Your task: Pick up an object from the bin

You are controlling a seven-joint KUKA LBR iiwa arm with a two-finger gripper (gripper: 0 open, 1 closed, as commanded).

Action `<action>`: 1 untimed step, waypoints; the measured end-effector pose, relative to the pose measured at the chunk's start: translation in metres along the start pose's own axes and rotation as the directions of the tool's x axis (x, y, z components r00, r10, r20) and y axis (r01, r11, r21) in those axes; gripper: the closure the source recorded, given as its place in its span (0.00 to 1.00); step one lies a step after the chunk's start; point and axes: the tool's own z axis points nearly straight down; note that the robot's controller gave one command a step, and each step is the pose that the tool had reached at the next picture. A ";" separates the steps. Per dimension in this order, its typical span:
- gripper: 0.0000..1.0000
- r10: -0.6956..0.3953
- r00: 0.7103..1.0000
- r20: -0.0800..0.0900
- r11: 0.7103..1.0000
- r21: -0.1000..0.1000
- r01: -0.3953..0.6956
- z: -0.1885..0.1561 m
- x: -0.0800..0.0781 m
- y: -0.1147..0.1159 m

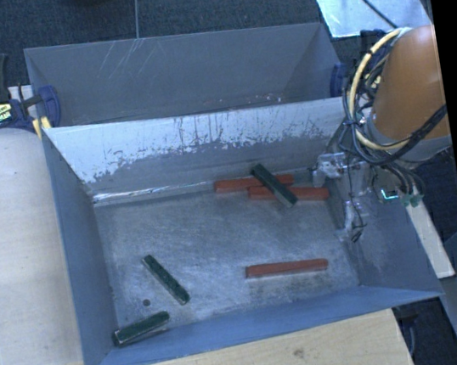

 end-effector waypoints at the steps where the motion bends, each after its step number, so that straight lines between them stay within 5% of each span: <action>1: 0.00 0.047 0.999 -0.003 0.999 0.000 -0.047 0.130 -0.009 0.011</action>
Offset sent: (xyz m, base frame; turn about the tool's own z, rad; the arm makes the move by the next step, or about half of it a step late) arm 0.0104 0.0115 -0.1273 0.0474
